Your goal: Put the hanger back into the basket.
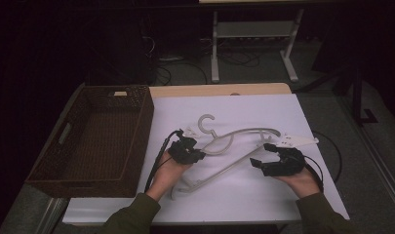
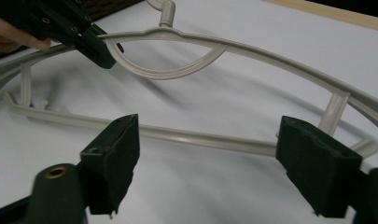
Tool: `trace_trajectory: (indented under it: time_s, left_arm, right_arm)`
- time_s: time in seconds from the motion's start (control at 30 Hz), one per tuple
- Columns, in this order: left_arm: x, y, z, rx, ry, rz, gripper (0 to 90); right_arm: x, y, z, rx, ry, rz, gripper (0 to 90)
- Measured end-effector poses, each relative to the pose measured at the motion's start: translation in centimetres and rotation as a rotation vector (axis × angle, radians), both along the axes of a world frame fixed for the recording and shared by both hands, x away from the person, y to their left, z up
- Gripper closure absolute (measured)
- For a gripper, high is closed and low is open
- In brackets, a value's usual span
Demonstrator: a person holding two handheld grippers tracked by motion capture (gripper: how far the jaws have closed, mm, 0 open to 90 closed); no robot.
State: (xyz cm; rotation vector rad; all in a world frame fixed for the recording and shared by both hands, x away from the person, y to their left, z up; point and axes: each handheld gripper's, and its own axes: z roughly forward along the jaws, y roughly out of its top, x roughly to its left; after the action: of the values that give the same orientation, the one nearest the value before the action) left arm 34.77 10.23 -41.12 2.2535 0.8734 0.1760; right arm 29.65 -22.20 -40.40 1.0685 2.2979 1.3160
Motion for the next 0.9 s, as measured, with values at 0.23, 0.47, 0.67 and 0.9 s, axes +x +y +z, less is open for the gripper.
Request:
trace_trajectory:
  time_s: [0.23, 0.47, 0.67, 0.9]
  left_arm:
    - [0.0, 0.8, 1.3, -0.012, -0.005, -0.005, 82.4]
    - [0.4, 2.1, 3.3, -0.034, -0.02, 0.029, 82.3]
    - [0.5, 3.1, 5.5, -0.04, -0.037, 0.041, 82.3]
    - [0.5, 4.4, 8.1, -0.036, -0.053, 0.053, 82.3]
  right_arm:
    - [-1.4, -1.1, -0.1, 0.025, -0.03, -0.024, 16.5]
    - [-2.6, -2.0, -0.2, 0.039, -0.039, -0.036, 16.4]
    - [-3.2, -2.5, -0.4, 0.041, -0.043, -0.048, 15.3]
    - [-3.6, -3.1, -0.6, 0.054, -0.057, -0.09, 9.6]
